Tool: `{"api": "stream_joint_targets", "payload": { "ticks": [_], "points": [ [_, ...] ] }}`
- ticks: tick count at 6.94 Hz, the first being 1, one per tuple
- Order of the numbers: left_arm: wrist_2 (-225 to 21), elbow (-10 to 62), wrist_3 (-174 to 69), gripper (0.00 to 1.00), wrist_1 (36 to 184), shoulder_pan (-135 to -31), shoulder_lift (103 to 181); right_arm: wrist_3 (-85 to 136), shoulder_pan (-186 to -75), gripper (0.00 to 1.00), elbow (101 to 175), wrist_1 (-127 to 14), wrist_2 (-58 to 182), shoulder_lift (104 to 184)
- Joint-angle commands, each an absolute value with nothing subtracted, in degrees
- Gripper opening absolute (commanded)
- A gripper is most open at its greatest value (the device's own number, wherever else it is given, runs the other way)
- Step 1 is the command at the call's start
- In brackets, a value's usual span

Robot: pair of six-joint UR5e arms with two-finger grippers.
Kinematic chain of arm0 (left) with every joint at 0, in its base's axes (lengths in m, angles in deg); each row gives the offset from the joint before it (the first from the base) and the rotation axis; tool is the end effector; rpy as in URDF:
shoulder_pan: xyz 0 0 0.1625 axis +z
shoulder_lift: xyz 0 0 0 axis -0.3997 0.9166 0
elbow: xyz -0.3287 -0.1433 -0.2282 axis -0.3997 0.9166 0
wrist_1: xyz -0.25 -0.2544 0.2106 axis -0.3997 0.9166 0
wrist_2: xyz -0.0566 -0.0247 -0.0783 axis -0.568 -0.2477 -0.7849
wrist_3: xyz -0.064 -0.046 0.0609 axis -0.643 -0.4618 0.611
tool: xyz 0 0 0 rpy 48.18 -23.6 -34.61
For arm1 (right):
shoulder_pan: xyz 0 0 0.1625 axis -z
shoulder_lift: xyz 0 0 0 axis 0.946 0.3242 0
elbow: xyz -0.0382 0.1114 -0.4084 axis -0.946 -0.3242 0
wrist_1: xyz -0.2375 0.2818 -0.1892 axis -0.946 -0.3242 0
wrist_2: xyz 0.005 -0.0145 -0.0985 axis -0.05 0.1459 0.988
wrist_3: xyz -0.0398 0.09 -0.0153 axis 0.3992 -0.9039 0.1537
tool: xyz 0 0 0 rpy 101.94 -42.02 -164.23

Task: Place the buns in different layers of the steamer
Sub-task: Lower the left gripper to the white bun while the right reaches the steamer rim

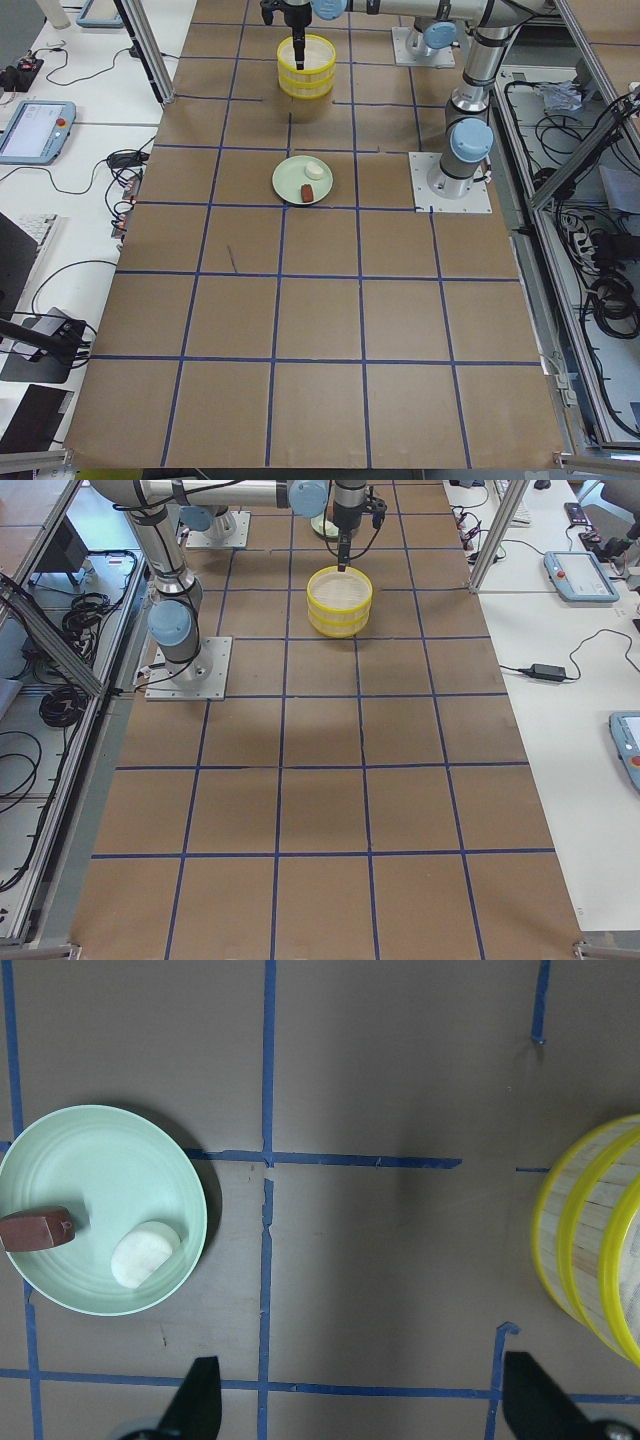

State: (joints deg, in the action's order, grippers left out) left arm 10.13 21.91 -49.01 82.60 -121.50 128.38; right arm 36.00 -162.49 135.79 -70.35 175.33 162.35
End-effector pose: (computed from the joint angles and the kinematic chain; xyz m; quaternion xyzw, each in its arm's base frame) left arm -0.2047 -0.5097 0.4648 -0.0280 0.9995 0.0094 0.0065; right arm 0.1452 -0.4963 0.4689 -0.0391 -0.9991 -0.0170 0.0027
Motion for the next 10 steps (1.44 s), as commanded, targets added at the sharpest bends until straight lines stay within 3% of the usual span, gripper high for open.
{"api": "stream_joint_targets", "payload": {
  "ticks": [1,4,6,9,10],
  "points": [
    [9.93,23.21,-45.97,1.0,82.69,-116.93,128.44,36.0,-162.49,1.0,135.86,-70.46,175.33,162.08],
    [9.66,35.55,-28.78,1.0,69.49,-107.0,129.58,36.0,-162.49,1.0,137.61,-71.43,175.33,160.59],
    [9.49,43.31,-22.24,0.99,61.01,-102.32,130.2,36.0,-162.58,1.0,141.64,-79.99,175.24,156.3],
    [9.58,43.87,-22.56,0.98,58.96,-102.31,133.63,36.09,-163.01,0.98,148.32,-91.45,175.24,150.06],
    [9.49,43.87,-23.0,0.98,58.96,-102.31,133.8,36.09,-163.54,0.9,149.04,-92.95,175.24,149.16]
  ]
}}
